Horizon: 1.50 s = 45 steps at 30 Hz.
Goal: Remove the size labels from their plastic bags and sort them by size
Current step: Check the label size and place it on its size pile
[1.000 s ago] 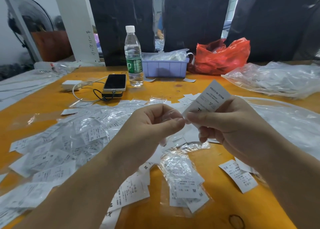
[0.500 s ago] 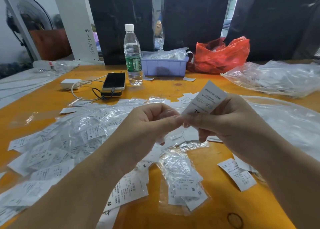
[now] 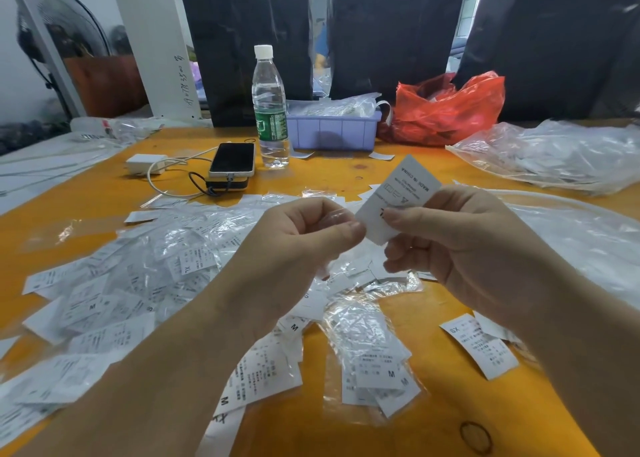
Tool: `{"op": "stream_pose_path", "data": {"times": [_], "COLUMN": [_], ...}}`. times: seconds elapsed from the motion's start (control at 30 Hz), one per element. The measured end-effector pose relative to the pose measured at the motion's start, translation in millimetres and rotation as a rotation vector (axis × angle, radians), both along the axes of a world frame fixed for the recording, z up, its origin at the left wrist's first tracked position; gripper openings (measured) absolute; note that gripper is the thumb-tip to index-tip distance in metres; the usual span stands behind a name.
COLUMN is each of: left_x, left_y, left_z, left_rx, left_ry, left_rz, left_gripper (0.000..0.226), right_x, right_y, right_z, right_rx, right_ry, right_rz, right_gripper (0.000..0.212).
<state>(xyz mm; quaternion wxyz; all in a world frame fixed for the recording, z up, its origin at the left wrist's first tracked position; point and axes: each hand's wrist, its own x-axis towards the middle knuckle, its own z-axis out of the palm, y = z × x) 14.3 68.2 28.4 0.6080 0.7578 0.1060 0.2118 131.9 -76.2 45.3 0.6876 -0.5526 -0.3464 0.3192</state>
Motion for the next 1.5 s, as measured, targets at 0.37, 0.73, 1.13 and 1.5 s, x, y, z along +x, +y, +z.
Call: {"op": "stream_pose_path", "data": {"times": [0.37,0.73,1.13,1.5], "left_x": [0,-1,0,0], "left_y": [-3,-6,-4,-4], "left_z": [2,-2,-2,-3], "left_rx": [0.017,-0.004,-0.02,-0.02], "left_ry": [0.049,0.027,0.041,0.032], "left_rz": [-0.049,-0.045,-0.025,-0.056], "left_gripper": [0.032,0.037,0.014,0.024], "right_x": [-11,-13,-8,-17], "right_y": [9,9,2,4], "right_z": [-14,-19,-14,-16], "right_rx": [-0.001,0.027,0.105,0.035], "right_ry": [-0.009,-0.052,-0.405,-0.594], "right_rz": [-0.127,-0.163,-0.328,-0.423], "right_gripper": [0.032,0.026,0.009,0.01]}}
